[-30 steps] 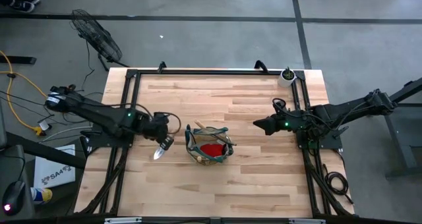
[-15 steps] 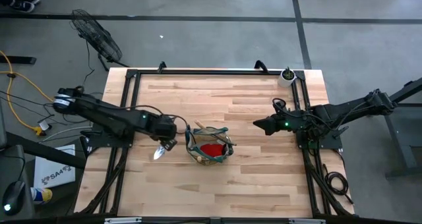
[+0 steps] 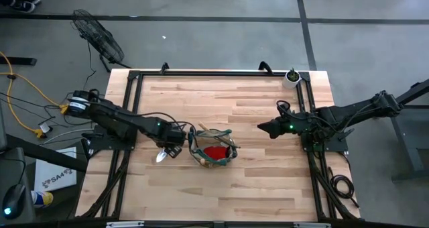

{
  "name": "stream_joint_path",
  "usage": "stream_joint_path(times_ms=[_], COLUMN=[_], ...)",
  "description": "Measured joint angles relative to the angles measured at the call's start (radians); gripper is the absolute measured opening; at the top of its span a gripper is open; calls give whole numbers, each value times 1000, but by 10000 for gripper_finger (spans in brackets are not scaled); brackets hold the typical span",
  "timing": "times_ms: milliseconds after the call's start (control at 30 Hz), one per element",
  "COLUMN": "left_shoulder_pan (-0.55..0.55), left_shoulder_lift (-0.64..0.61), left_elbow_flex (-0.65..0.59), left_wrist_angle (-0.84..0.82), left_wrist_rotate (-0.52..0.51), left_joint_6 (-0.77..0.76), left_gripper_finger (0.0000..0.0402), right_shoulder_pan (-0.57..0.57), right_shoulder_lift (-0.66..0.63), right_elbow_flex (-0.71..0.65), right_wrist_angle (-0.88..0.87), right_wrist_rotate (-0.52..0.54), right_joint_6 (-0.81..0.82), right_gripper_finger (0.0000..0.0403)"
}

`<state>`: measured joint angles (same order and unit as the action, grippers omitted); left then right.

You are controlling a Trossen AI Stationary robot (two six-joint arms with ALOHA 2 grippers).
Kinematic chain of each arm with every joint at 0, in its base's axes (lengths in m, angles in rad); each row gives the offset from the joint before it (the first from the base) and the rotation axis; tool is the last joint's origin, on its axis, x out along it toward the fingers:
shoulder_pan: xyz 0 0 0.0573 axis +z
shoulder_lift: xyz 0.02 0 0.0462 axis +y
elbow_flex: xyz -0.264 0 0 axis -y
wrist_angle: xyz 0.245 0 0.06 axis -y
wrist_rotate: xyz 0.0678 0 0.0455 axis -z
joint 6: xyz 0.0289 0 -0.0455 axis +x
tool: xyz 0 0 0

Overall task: Pick & Place Garden tools in Gardening bag
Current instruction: Put the light brown trowel into the light brown gardening bag

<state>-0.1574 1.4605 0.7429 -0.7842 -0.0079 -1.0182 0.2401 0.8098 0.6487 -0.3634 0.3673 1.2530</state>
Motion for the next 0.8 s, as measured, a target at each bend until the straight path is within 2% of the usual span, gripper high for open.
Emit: stream_joint_path(times_ms=[167,533,800], left_shoulder_pan=[0,0,0], left_shoulder_lift=[21,48,38], left_elbow_flex=[0,3,2], left_wrist_angle=[2,10,-14], left_wrist_rotate=[2,25,38], left_joint_6=[1,3,56], left_gripper_finger=[169,63,59], right_shoulder_pan=[0,0,0], right_shoulder_lift=[0,0,0], right_elbow_flex=[0,0,0], right_wrist_angle=[-2,-8,-8], right_wrist_rotate=[-3,-5,-17], right_joint_6=[-1,-20,-23], right_gripper_finger=[121,121,121])
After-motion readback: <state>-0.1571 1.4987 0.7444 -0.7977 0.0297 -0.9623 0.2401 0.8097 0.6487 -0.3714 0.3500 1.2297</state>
